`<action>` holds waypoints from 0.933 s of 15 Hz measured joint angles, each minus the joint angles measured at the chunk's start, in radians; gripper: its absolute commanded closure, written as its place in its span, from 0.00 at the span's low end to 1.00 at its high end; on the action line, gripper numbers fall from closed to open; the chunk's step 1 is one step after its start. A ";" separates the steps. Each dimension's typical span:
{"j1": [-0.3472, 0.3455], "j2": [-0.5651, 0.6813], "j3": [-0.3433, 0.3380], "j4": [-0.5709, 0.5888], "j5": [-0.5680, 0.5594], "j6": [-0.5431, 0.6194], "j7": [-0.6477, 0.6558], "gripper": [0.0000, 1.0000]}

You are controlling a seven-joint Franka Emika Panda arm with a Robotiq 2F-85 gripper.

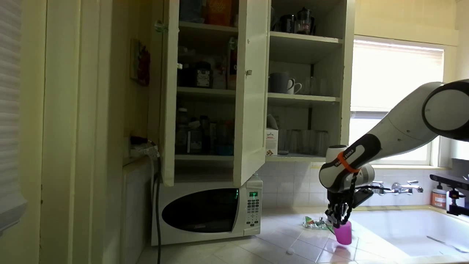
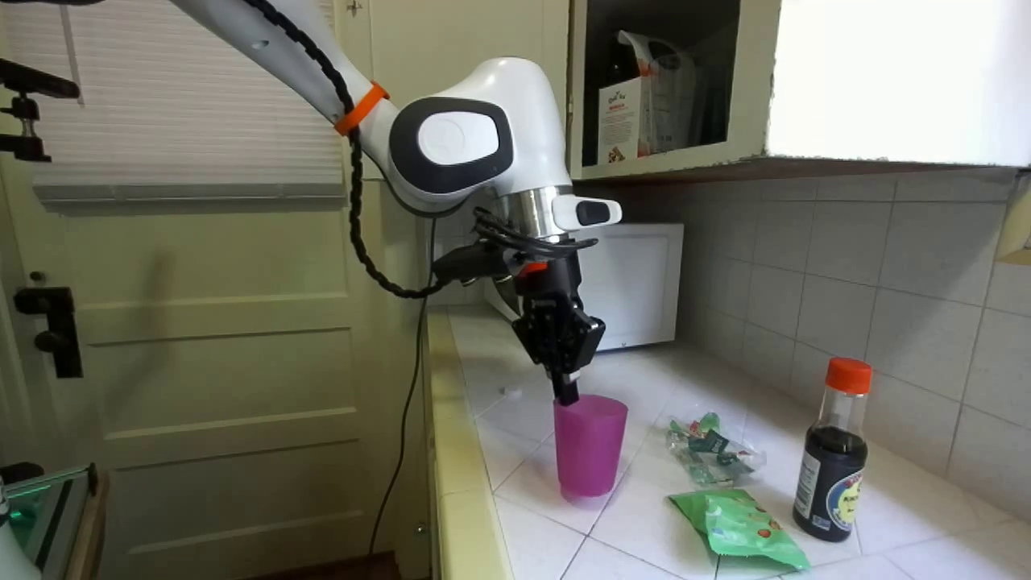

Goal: Open up the drawer and place an object in there and it was not done smoothly

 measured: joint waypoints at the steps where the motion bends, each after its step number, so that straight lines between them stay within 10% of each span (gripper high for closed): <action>1: 0.000 -0.003 -0.002 0.000 -0.020 -0.002 0.007 0.99; 7: 0.000 -0.067 0.001 -0.017 -0.049 0.027 -0.052 0.99; 14: 0.027 -0.418 -0.025 -0.138 0.070 0.078 -0.407 0.99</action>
